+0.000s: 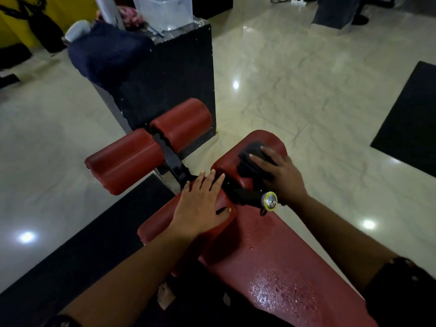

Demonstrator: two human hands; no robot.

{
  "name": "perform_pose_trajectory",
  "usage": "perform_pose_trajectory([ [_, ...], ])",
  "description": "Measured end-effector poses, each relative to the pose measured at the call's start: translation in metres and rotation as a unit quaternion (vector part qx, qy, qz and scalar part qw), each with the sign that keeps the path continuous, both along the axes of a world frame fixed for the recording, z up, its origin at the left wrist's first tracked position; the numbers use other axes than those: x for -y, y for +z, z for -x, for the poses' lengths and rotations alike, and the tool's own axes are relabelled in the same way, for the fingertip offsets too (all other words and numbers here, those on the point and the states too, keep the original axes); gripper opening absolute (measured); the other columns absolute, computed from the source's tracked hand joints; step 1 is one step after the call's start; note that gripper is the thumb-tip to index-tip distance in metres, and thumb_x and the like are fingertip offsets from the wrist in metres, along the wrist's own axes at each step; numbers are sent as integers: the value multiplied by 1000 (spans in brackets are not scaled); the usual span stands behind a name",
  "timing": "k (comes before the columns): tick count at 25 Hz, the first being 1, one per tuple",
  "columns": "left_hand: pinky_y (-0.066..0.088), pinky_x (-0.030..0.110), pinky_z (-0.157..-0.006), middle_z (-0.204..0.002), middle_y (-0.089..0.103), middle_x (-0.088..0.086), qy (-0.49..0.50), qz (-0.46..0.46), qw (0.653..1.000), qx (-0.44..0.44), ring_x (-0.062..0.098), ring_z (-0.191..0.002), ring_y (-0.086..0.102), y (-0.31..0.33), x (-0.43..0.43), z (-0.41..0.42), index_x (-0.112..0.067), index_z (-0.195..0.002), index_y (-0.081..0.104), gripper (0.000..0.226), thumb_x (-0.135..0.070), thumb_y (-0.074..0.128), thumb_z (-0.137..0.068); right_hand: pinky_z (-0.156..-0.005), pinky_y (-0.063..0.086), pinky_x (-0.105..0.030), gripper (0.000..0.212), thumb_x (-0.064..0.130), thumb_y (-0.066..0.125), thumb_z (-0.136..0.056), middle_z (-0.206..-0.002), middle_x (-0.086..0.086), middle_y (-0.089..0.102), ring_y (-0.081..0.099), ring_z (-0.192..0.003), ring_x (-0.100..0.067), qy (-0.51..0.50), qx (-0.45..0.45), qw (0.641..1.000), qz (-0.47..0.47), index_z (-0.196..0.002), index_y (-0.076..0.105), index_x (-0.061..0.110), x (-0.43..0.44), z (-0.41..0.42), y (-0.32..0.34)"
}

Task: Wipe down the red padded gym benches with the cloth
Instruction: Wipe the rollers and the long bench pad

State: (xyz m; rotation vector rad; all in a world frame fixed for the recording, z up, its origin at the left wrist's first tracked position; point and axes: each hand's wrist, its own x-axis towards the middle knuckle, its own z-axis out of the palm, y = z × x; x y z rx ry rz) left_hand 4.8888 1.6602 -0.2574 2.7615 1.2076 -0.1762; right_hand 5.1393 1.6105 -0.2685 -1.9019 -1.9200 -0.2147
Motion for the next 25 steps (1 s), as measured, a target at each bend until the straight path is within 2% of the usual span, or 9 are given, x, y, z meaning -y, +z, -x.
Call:
perform_pose_trajectory([
  [3,15,53,-119,-166,2,1,-6,13,1000,11,24,-152,-2,1,-3,-1,-30,-157,0,89,-70,37,-87,-79,50,-39,58,27,58,-90,-150,6,39,49,-114,-35,2,90,985,150,-142,42,48,-62,9,45],
  [5,13,53,-120,-166,1,0,-6,30,1000,9,23,-152,-3,1,-5,-1,-31,-157,0,89,-71,39,-88,-81,46,-39,53,31,52,-94,-146,8,41,47,-116,-30,35,156,966,205,-142,39,49,-97,18,59],
  [8,14,51,-120,-166,1,0,-8,33,999,-9,23,-152,-2,2,-7,-1,-30,-157,0,88,-71,39,-89,-81,44,-41,48,42,50,-91,-132,3,51,49,-113,-29,18,184,955,230,-139,43,46,-127,26,56],
  [11,15,50,-120,-165,4,-1,-11,21,1000,-11,23,-152,0,0,-7,1,-31,-157,1,92,-78,22,-81,-87,42,-51,61,66,49,-83,-128,-2,51,47,-115,-35,-74,168,961,208,-137,45,39,-121,24,43],
  [12,14,50,-120,-165,4,-2,-9,23,1000,-6,22,-152,0,1,-6,1,-32,-157,1,94,-78,16,-76,-87,42,-53,62,67,49,-82,-132,-2,48,46,-116,-36,-90,156,964,197,-138,44,39,-114,23,41],
  [15,13,52,-120,-165,2,-2,-1,31,999,8,21,-152,-2,1,-6,2,-32,-157,1,96,-79,14,-74,-87,45,-48,52,46,54,-89,-144,0,43,47,-116,-38,-120,67,978,156,-140,44,42,-83,14,33],
  [18,12,51,-121,-166,0,-1,4,20,1000,2,21,-152,-3,-1,-3,1,-31,-157,0,96,-78,12,-74,-89,49,-48,58,28,58,-82,-149,-8,42,50,-118,-42,-111,-79,990,28,-139,51,35,-34,-2,-5],
  [21,13,51,-121,-166,2,-1,8,15,1000,-2,21,-152,-1,0,-3,0,-32,-157,3,97,-78,10,-72,-94,46,-46,61,14,57,-76,-148,-19,42,52,-116,-41,-133,-193,968,-92,-136,54,22,18,-2,-66],
  [25,10,50,-121,-165,2,-2,4,20,1000,-1,22,-152,-2,2,-2,-2,-32,-156,5,97,-78,9,-71,-104,41,-52,67,7,58,-79,-151,-18,33,39,-133,-34,-199,-332,920,-64,-144,43,11,43,15,-100],
])
